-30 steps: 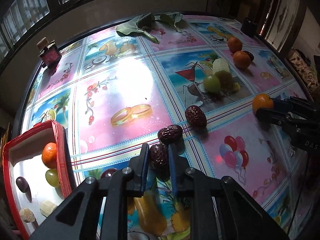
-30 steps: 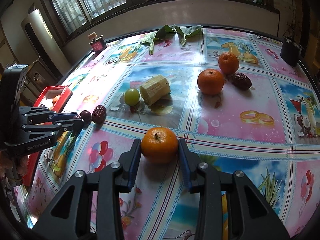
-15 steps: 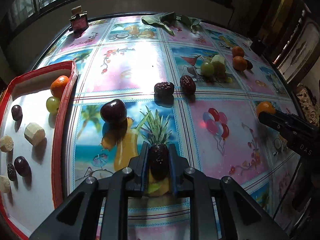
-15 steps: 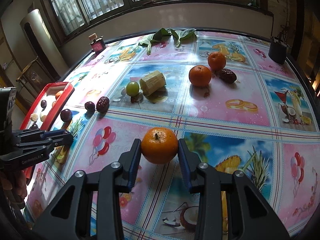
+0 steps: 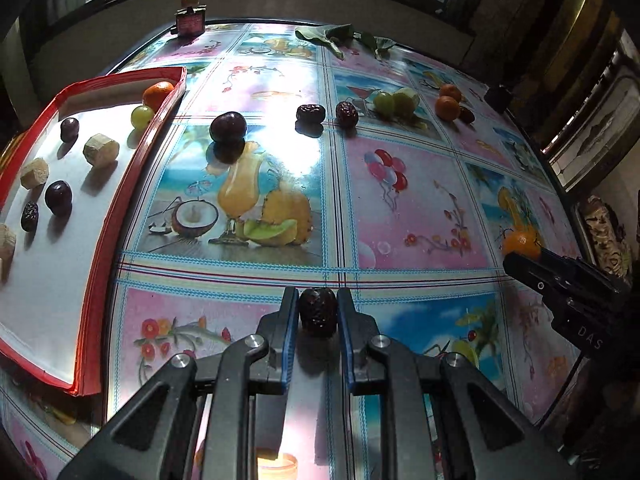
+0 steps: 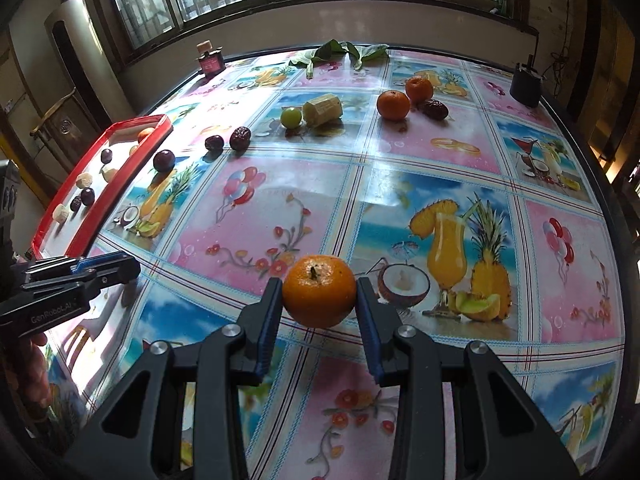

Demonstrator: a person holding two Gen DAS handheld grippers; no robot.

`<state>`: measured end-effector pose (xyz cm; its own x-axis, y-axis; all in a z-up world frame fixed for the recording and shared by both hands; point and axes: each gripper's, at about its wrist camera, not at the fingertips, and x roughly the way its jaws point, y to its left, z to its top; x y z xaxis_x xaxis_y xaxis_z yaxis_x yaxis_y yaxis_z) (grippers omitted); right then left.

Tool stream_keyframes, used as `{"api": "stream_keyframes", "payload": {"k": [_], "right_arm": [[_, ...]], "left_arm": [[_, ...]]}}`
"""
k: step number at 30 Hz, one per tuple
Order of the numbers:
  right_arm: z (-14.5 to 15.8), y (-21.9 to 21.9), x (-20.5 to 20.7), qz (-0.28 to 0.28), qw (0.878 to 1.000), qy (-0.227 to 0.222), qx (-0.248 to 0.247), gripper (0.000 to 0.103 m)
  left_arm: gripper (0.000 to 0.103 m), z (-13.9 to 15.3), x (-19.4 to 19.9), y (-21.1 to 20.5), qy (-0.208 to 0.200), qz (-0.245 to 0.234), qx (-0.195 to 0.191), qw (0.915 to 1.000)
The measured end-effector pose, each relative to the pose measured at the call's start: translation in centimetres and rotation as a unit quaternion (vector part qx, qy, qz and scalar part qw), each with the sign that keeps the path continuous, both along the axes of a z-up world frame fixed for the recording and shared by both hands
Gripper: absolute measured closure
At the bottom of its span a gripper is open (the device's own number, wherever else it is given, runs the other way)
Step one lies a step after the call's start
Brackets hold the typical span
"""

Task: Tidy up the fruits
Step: 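Grasp an orange with the right tool while the left grasps a dark date, then carry the orange and date into the red tray and open both tools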

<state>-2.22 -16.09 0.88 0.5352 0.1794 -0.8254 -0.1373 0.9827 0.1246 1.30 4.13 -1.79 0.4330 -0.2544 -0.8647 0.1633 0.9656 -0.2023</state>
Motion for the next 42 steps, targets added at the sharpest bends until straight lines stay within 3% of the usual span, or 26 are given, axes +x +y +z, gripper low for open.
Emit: {"api": "stream_keyframes", "payload": {"k": [13, 19, 26, 42], "right_arm": [[1.6, 7.3, -0.9, 0.052, 0.999, -0.011, 0.01, 0.064], [3.0, 11.5, 0.2, 0.083, 0.996, -0.023, 0.023, 0.064], [3.9, 16.6, 1.2, 0.128, 0.991, -0.032, 0.034, 0.064], [3.0, 27.4, 3.9, 0.209, 0.977, -0.023, 0.035, 0.064]], "left_arm": [[0.085, 2.3, -2.2, 3.5, -0.018, 0.02, -0.011, 0.9996], [0.085, 4.2, -2.4, 6.4, -0.038, 0.045, -0.02, 0.9981], [0.085, 5.6, -2.2, 10.9, -0.054, 0.095, -0.004, 0.994], [0.085, 4.3, -0.3, 19.7, -0.044, 0.192, 0.027, 0.98]]}}
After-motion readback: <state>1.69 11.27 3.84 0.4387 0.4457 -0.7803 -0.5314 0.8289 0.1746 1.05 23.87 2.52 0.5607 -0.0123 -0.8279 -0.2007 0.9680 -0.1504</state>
